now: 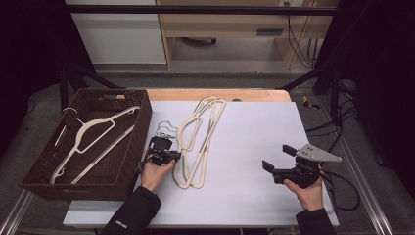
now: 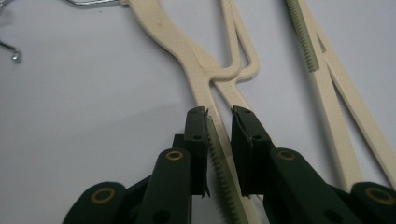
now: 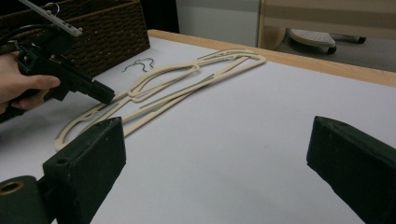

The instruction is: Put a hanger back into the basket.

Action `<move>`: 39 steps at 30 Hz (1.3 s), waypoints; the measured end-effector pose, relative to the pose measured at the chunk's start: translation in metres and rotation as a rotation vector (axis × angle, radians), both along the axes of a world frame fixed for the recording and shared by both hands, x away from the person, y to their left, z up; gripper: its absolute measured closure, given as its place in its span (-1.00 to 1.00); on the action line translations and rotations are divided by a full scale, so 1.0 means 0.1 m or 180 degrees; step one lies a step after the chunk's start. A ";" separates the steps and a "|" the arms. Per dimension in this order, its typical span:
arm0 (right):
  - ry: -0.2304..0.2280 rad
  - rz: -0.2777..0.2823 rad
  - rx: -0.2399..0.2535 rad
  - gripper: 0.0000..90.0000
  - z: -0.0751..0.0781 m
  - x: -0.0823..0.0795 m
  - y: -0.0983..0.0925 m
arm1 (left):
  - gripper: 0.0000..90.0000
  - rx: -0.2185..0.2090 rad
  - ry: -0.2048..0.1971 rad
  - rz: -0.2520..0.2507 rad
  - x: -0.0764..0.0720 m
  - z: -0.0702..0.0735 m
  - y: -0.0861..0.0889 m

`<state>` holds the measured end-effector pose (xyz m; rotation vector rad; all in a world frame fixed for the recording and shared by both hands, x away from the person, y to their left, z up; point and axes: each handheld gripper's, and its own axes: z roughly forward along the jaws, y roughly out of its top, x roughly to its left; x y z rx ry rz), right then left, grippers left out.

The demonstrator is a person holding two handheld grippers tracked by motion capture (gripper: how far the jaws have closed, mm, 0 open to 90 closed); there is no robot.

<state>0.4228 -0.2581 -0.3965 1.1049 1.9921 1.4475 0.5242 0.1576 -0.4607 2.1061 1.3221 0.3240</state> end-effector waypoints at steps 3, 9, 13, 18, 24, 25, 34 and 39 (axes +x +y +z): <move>0.0000 0.0003 -0.0001 -0.89 0.00 0.00 0.00 | 0.72 0.0090 -0.0021 0.0000 -0.01 0.01 0.03; -0.0001 -0.0003 -0.0007 -0.89 0.00 0.00 0.00 | 0.46 0.0186 0.0013 -0.0057 -0.03 0.01 0.02; 0.0002 0.0005 -0.0001 -0.89 0.00 -0.01 0.00 | 0.33 0.0288 0.0078 -0.0147 -0.07 0.00 -0.01; -0.0004 0.0000 0.0000 -0.89 0.00 -0.01 0.00 | 0.44 0.0465 0.0152 0.0002 -0.11 0.02 -0.06; 0.0000 0.0027 -0.0011 -0.89 0.00 -0.01 0.01 | 0.67 0.0537 0.0170 0.0141 -0.12 0.03 -0.09; 0.0001 0.0032 0.0005 -0.89 0.01 -0.01 0.01 | 0.68 0.0528 0.0174 0.0145 -0.12 0.03 -0.08; 0.0023 0.0059 -0.0021 -0.89 -0.02 0.02 0.06 | 0.76 0.0331 -0.0011 0.0195 -0.19 0.06 -0.02; 0.0031 0.0093 -0.0043 -0.89 -0.01 0.04 0.10 | 0.76 0.0293 -0.0232 0.0176 -0.27 0.16 0.00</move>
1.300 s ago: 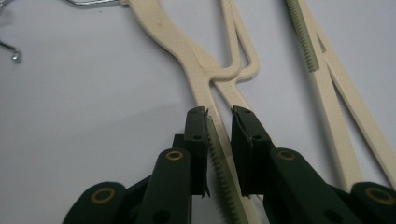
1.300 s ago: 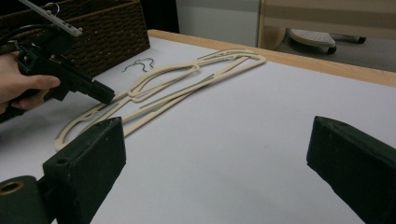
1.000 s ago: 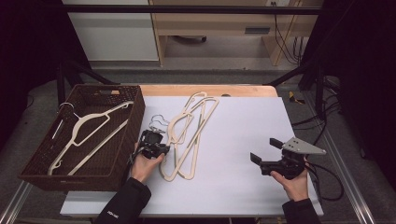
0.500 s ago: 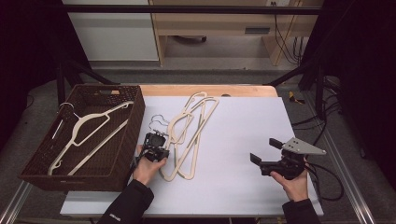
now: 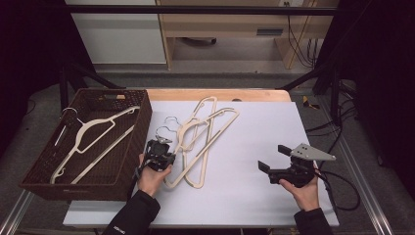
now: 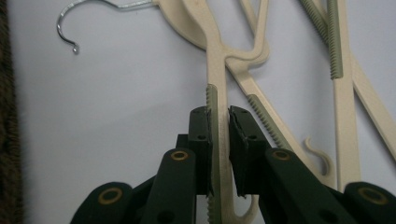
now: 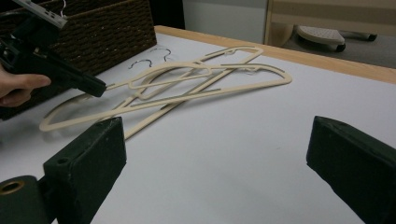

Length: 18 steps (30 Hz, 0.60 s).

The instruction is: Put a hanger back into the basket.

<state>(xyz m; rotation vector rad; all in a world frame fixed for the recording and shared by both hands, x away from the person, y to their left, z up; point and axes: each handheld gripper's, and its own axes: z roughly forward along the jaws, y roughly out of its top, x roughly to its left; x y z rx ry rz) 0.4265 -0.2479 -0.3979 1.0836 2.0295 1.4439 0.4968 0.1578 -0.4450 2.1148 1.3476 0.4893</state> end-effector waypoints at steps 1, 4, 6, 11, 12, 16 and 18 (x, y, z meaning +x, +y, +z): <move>-0.0003 0.0016 0.0000 -0.89 0.00 0.01 0.01 | 0.76 0.0026 -0.0051 -0.0013 -0.02 0.02 0.00; -0.0001 0.0053 -0.0003 -0.88 0.01 0.04 0.07 | 0.76 0.0036 -0.0152 -0.0057 -0.08 0.08 0.03; -0.0005 0.0087 -0.0013 -0.88 0.02 0.07 0.13 | 0.76 0.0035 -0.0214 -0.0075 -0.11 0.12 0.04; -0.0004 0.0187 -0.0017 -0.87 0.05 0.18 0.32 | 0.76 0.0053 -0.0329 -0.0115 -0.19 0.21 0.05; -0.0005 0.0211 -0.0026 -0.86 0.06 0.21 0.37 | 0.76 0.0044 -0.0348 -0.0117 -0.20 0.22 0.05; -0.0025 0.0285 0.0017 -0.85 0.10 0.35 0.56 | 0.76 0.0106 -0.0425 -0.0146 -0.25 0.25 0.06; -0.0026 0.0326 0.0047 -0.84 0.13 0.42 0.65 | 0.76 0.0111 -0.0433 -0.0164 -0.28 0.27 0.06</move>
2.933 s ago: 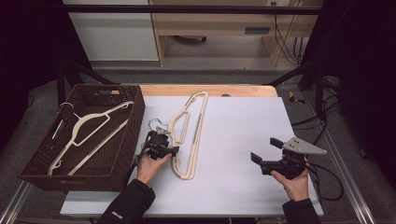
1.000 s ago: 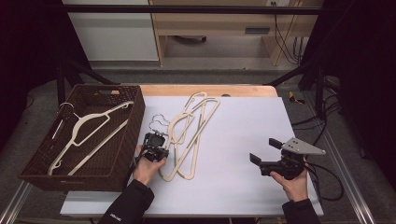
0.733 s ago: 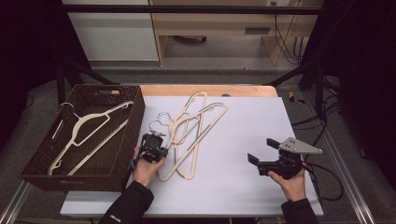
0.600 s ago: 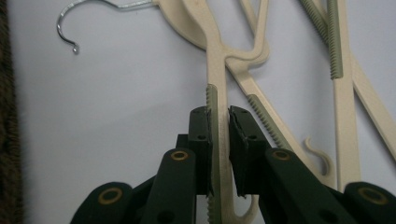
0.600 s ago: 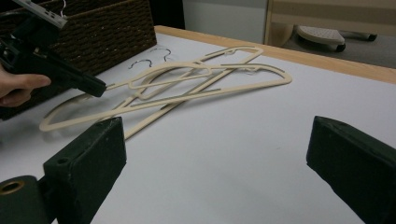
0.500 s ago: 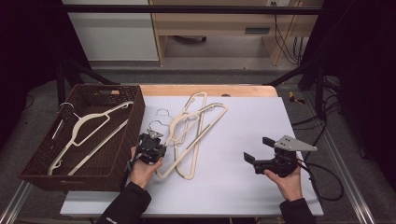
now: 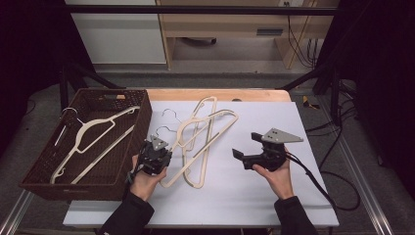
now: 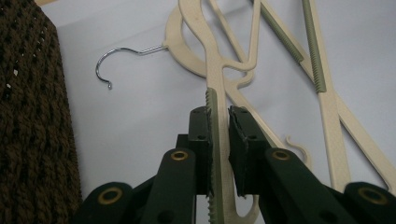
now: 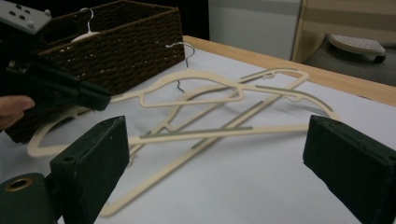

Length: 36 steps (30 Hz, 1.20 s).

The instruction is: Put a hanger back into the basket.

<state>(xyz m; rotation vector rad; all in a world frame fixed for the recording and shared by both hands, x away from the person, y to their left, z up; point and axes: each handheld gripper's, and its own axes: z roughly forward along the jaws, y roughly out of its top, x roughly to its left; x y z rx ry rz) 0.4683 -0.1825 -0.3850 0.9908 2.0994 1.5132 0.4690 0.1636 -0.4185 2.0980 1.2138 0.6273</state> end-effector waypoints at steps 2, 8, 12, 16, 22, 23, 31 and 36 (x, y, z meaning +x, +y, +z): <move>0.0005 0.0020 0.0038 -0.82 0.01 0.07 0.11 | 0.76 -0.0002 -0.0021 -0.0012 -0.03 0.01 0.01; 0.0064 0.0158 0.0061 -0.78 0.02 0.30 0.44 | 0.77 -0.0027 -0.0080 -0.0030 -0.07 0.04 0.03; 0.0095 0.0214 -0.0025 -0.74 0.01 0.47 0.67 | 0.76 -0.0026 -0.0113 -0.0046 -0.10 0.05 0.02; 0.0166 0.0240 -0.0082 -0.72 -0.01 0.62 0.87 | 0.77 -0.0054 -0.0149 -0.0054 -0.11 0.08 0.03; 0.0245 0.0248 -0.0163 -0.70 -0.08 0.81 1.08 | 0.77 -0.0050 -0.0173 -0.0061 -0.12 0.07 0.03; 0.0257 0.0243 -0.0182 -0.69 -0.09 0.85 1.12 | 0.77 -0.0051 -0.0175 -0.0062 -0.13 0.07 0.02; 0.0297 0.0240 -0.0188 -0.65 -0.14 0.99 1.25 | 0.77 -0.0044 -0.0226 -0.0102 -0.18 0.09 -0.02; 0.0331 0.0254 -0.0173 -0.58 -0.17 1.05 1.35 | 0.77 -0.0030 -0.0230 -0.0133 -0.20 0.09 -0.06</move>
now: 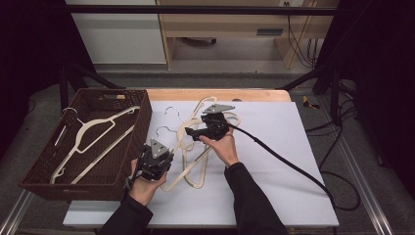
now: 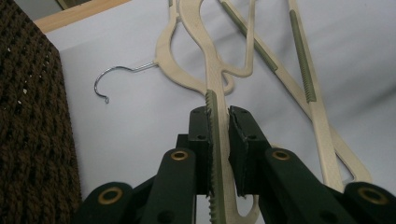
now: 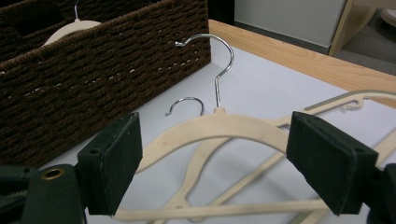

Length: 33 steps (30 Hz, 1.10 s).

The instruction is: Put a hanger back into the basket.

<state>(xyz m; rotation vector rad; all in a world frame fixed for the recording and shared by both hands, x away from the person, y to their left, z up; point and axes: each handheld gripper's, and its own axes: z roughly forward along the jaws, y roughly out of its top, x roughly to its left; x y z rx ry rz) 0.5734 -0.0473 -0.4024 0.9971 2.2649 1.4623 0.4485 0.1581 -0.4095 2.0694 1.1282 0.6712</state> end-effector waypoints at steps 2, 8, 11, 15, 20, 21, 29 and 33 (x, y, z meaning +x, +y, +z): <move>-0.0029 0.0018 -0.0049 -0.53 -0.01 0.04 0.03 | 0.77 0.0035 -0.0020 0.0001 0.00 -0.01 -0.01; -0.0009 0.0033 -0.0088 -0.37 -0.05 0.15 0.15 | 0.77 0.0022 0.0014 -0.0037 -0.02 -0.02 -0.04; -0.0025 0.0015 -0.0155 -0.28 -0.08 0.21 0.21 | 0.77 0.0041 -0.0023 -0.0032 -0.03 -0.01 -0.05; 0.0016 -0.0054 -0.0204 -0.13 -0.14 0.28 0.24 | 0.77 0.0021 0.0004 -0.0069 -0.05 -0.01 -0.07; 0.0044 -0.0039 -0.0186 0.08 -0.19 0.31 0.27 | 0.77 0.0028 0.0017 -0.0105 -0.06 -0.03 -0.10; 0.0042 -0.0036 -0.0230 0.19 -0.21 0.33 0.28 | 0.77 0.0032 0.0020 -0.0105 -0.06 -0.03 -0.11; 0.0157 -0.0065 -0.0300 0.65 -0.25 0.39 0.28 | 0.77 0.0052 0.0024 -0.0100 -0.05 -0.07 -0.11; 0.0227 0.0029 -0.0301 0.84 -0.24 0.39 0.28 | 0.76 0.0096 0.0020 -0.0109 -0.06 -0.08 -0.12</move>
